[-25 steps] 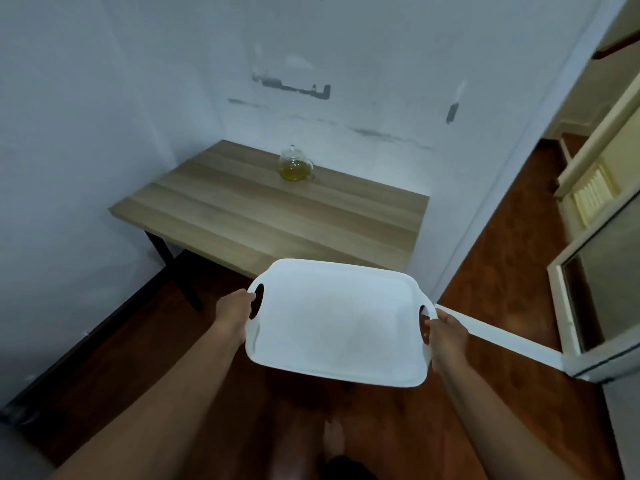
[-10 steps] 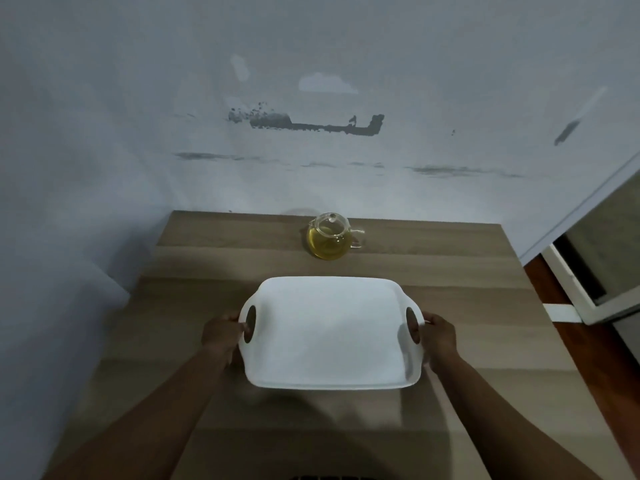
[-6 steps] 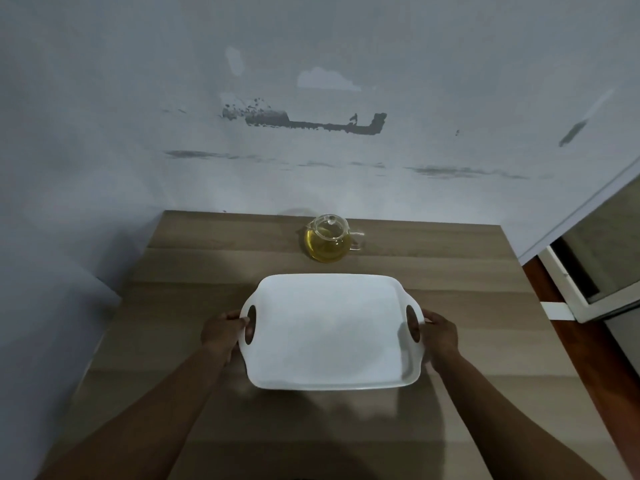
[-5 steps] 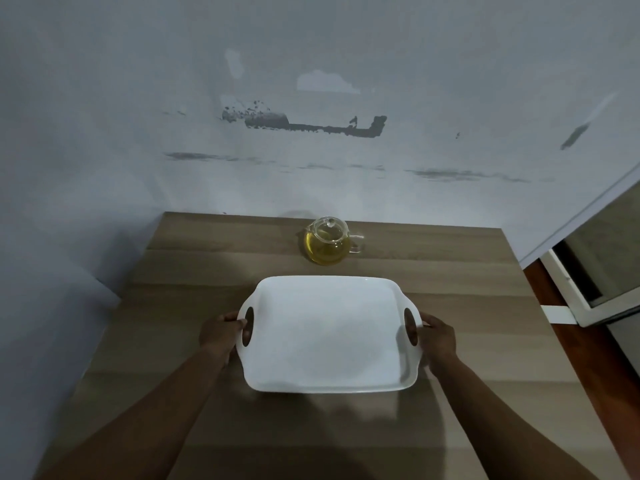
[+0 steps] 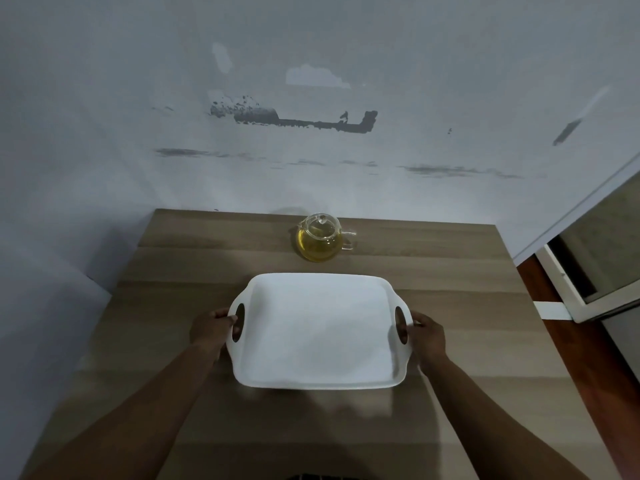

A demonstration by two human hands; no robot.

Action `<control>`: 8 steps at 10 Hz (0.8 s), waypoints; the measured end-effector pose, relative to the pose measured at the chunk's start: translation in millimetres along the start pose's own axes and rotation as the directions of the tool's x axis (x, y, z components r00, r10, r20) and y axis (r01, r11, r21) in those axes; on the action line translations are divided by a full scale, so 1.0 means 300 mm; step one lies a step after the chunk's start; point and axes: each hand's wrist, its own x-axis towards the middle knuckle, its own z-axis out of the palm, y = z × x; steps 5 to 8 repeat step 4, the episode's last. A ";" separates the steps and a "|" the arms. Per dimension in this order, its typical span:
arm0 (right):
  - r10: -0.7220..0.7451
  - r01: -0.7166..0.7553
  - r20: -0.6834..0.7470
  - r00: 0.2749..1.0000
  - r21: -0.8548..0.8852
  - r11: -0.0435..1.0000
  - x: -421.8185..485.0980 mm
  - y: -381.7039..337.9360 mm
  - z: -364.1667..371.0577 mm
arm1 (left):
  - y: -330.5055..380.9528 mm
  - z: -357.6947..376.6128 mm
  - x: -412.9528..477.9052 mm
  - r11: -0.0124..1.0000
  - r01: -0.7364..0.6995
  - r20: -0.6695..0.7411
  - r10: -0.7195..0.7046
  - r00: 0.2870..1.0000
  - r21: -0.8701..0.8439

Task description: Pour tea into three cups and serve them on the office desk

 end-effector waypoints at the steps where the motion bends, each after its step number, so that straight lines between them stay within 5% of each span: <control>1: 0.021 -0.020 0.002 1.000 -0.022 1.000 0.008 0.009 0.005 | -0.005 -0.004 0.007 1.000 0.004 0.021 -0.003 1.000 -0.025; 4: 0.020 -0.028 -0.043 0.999 -0.194 0.981 0.039 -0.019 0.010 | -0.012 -0.005 0.004 0.999 -0.008 0.014 0.008 1.000 -0.048; 8: 0.020 -0.028 -0.043 0.999 -0.194 0.981 0.039 -0.019 0.010 | -0.012 -0.005 0.004 0.999 -0.008 0.014 0.008 1.000 -0.048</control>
